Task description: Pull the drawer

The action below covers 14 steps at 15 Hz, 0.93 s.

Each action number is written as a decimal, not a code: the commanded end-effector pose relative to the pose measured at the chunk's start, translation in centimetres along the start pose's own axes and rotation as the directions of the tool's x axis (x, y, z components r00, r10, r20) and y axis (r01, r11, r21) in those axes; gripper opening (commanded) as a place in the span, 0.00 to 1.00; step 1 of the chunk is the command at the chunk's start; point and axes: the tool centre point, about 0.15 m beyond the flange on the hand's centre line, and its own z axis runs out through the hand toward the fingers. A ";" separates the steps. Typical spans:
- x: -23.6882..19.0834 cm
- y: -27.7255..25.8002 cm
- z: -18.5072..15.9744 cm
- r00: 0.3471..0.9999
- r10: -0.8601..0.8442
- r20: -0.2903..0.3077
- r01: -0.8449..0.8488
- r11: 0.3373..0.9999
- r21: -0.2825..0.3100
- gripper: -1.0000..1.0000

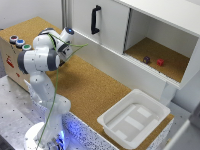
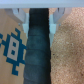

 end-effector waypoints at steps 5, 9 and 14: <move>0.7 4.4 0.1 0.998 0.050 0.025 -0.052 0.993 0.104 0.00; 0.5 8.3 -0.3 0.997 0.064 0.036 -0.068 0.990 0.124 0.00; 0.8 12.7 -0.8 0.994 0.090 0.055 -0.097 0.986 0.137 0.00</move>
